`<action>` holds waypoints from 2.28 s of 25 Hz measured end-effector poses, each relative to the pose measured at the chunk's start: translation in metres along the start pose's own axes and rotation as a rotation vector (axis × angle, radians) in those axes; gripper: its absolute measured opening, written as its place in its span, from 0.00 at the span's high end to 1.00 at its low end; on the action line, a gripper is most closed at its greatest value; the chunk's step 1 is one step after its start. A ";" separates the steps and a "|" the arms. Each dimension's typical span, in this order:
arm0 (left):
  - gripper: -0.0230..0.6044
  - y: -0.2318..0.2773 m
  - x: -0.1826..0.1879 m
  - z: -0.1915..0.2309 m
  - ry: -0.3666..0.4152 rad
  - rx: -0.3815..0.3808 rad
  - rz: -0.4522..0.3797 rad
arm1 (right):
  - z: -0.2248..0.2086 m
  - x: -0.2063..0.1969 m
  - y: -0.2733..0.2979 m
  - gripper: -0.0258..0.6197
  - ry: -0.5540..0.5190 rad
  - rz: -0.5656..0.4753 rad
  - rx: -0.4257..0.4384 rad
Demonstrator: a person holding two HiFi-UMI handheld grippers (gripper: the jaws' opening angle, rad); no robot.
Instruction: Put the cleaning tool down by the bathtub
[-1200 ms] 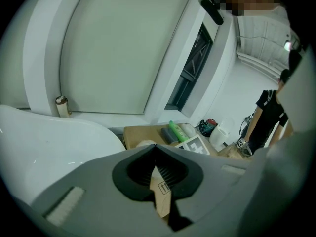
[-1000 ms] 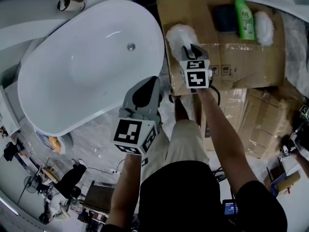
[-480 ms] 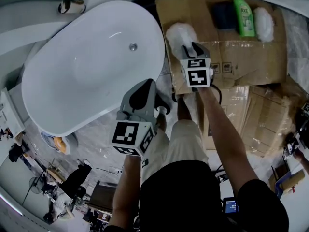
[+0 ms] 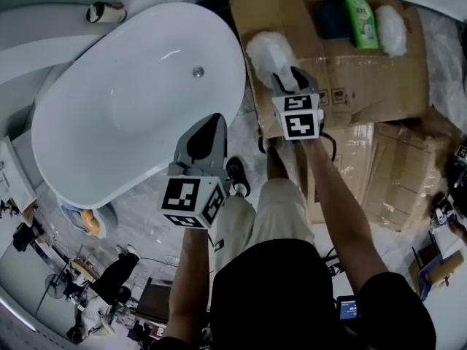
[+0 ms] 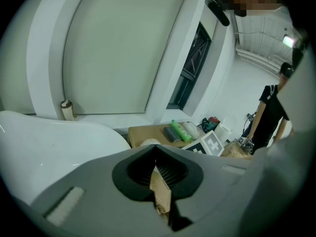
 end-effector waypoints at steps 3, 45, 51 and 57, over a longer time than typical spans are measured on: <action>0.97 -0.016 -0.007 0.002 0.000 0.005 -0.009 | 0.006 -0.011 -0.019 0.68 0.010 -0.013 -0.012; 0.97 -0.306 -0.201 0.009 0.156 -0.179 -0.204 | 0.296 -0.190 -0.295 0.68 -0.006 -0.249 -0.122; 0.97 -0.319 -0.199 0.010 0.143 -0.183 -0.232 | 0.318 -0.191 -0.319 0.73 -0.051 -0.277 -0.101; 0.97 -0.329 -0.187 0.000 0.148 -0.187 -0.271 | 0.325 -0.187 -0.352 0.78 -0.073 -0.347 -0.082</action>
Point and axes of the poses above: the fingertips, and each gripper's own axes: y forward along the fingers, z to its left, x out of its top, the point moved 9 cm from there along -y, backward along the fingers, and after that the axes turned 13 degrees about z, right-handed, at the moved point
